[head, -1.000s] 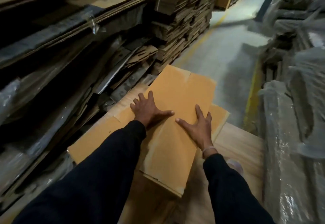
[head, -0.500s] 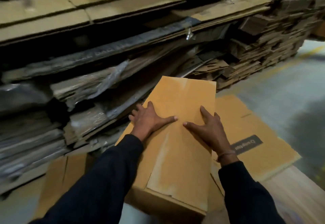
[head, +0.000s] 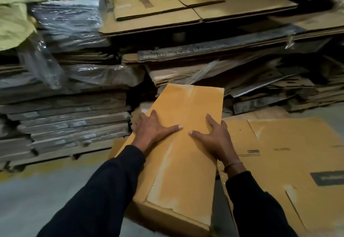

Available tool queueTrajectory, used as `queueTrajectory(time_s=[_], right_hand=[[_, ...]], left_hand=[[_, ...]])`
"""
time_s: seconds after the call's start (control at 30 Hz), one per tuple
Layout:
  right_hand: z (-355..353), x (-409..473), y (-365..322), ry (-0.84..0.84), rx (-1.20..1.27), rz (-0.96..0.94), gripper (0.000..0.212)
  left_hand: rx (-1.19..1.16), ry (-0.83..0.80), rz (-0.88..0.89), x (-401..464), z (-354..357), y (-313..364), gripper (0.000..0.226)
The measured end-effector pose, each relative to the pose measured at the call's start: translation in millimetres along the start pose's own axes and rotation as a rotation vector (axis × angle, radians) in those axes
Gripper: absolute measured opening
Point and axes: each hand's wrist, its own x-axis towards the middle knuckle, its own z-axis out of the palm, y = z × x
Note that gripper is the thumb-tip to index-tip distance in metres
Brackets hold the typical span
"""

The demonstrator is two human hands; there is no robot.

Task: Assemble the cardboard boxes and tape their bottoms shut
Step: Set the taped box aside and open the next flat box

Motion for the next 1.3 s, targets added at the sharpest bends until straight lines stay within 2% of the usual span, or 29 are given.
queueTrajectory(time_s=[0.33,0.63,0.77,1.07,1.3], right_hand=[[107,-31,-30,-0.119,-0.026,-0.087,0.104],[203,1,-12,-0.387,-0.053,-0.103,0.116],[254,47,5,-0.507,-0.087,-0.088,0.131],[381,187,55,-0.659,-0.173,-0.144,0.120],[470,268,99,-0.732,-0.173,-0.227,0.113]], left_hand=[[0.063,0.078,-0.121,-20,-22,-119,0.136],[0.012,0.114,-0.315,-19,12,-207,0.142],[-0.009,0.092,-0.405,11,40,-239,0.147],[-0.147,0.074,-0.455,115,135,-320,0.142],[-0.211,0.142,-0.489,192,215,-373,0.141]])
